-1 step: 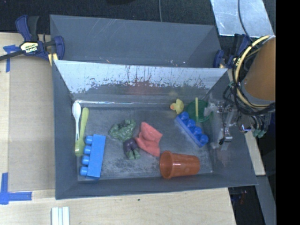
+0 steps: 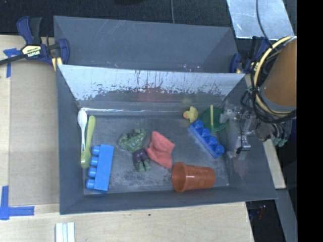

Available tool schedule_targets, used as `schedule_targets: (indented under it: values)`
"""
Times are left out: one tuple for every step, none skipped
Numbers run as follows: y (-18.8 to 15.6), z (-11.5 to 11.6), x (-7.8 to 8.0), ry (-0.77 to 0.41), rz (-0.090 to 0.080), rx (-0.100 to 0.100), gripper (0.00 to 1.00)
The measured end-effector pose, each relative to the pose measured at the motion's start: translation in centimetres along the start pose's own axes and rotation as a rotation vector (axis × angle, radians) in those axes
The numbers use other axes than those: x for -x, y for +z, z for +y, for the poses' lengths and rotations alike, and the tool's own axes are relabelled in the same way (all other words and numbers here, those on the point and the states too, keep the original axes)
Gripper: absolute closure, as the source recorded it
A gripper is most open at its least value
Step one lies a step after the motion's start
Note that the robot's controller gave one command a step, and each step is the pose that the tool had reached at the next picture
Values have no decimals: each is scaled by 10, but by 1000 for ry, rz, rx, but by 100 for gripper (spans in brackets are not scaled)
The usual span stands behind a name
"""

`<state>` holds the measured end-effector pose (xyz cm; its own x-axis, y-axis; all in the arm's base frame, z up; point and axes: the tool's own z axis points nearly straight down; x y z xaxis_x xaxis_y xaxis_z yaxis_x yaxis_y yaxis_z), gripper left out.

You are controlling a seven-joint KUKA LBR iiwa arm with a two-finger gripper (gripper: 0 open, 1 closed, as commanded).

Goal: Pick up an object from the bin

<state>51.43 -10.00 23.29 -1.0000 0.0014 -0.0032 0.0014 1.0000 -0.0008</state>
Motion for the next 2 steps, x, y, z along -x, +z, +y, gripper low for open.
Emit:
schedule_targets:
  values:
    - [-15, -25, 20, -283, -3, -1, 0]
    - [17, 10, 19, -145, -2, 0, 0]
